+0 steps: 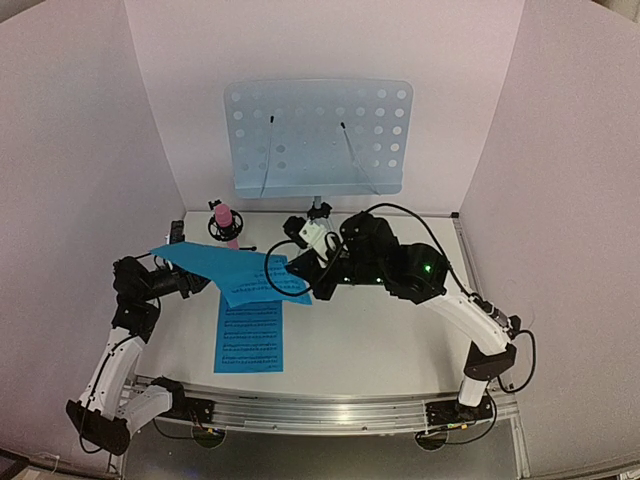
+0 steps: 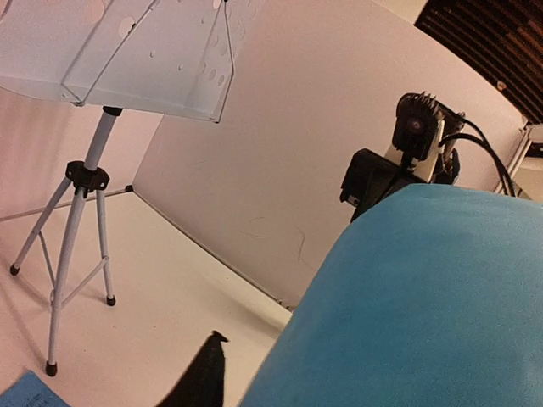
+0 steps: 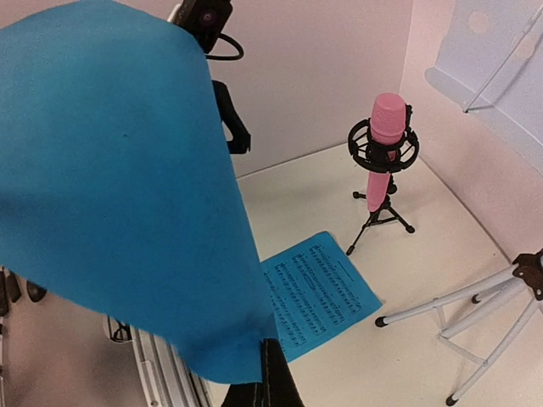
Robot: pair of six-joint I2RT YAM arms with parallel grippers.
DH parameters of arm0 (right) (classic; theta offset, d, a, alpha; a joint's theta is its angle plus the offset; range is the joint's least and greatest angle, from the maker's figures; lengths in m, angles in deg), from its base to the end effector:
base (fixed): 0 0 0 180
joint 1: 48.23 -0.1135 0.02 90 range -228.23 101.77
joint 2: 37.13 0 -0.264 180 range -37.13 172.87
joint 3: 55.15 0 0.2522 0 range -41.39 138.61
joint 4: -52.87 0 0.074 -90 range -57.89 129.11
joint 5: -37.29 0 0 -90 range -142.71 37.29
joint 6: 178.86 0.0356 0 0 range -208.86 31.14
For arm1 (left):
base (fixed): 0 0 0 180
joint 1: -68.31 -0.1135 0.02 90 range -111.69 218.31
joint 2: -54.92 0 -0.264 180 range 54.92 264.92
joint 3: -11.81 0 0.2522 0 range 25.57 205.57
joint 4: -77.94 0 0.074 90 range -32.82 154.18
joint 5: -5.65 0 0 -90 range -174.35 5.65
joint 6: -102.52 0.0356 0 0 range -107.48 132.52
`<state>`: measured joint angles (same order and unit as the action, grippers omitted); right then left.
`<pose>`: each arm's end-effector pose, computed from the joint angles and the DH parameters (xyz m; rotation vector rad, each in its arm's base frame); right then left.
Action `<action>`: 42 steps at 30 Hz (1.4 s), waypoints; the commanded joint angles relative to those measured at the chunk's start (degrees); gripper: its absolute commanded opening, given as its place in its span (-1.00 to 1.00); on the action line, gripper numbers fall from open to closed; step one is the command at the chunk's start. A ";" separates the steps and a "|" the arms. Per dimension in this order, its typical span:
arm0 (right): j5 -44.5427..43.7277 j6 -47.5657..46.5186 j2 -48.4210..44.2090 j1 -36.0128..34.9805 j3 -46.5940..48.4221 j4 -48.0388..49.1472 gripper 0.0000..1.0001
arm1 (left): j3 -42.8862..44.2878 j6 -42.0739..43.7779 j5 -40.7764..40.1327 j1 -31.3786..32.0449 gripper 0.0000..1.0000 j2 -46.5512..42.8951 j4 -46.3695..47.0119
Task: Set up the instrument practice props
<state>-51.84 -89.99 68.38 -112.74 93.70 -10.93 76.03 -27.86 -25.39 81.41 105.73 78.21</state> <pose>0.1616 0.3403 0.5027 -1.0941 1.6770 0.7432 0.1764 -0.0724 0.3984 0.6095 1.5015 -1.4173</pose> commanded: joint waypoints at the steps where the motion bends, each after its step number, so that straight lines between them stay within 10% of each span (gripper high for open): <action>1: 6.56 4.48 -2.46 2.21 -1.56 3.73 -1.00 | 4.29 -2.79 0.56 0.30 -0.62 -0.11 5.13; 5: 7.85 6.34 -2.80 3.43 -3.49 4.36 -1.00 | 5.93 -4.71 0.63 0.31 -0.99 0.11 3.79; 16: 8.79 11.05 -5.27 5.67 -9.86 5.67 -0.97 | 17.06 5.55 -2.60 0.32 -1.00 3.22 -23.45; 20: 8.13 11.58 -5.14 5.66 -9.56 5.97 -0.14 | 25.11 16.86 -2.85 0.30 -1.00 6.78 -37.21; 26: 4.79 11.41 -3.92 5.70 -6.90 5.97 0.31 | 34.99 31.59 -7.57 0.35 -1.00 8.11 -47.48; 34: -3.52 15.93 2.73 5.67 8.53 6.28 0.36 | 50.67 24.69 -12.33 0.35 -1.00 16.18 -55.97; 42: -20.84 17.48 6.48 5.68 12.38 16.61 0.27 | 62.02 37.18 -26.17 0.10 -1.00 20.43 -56.17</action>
<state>-59.87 -74.70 72.75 -107.34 106.29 -2.54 131.50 2.78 -43.18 81.80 124.75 22.87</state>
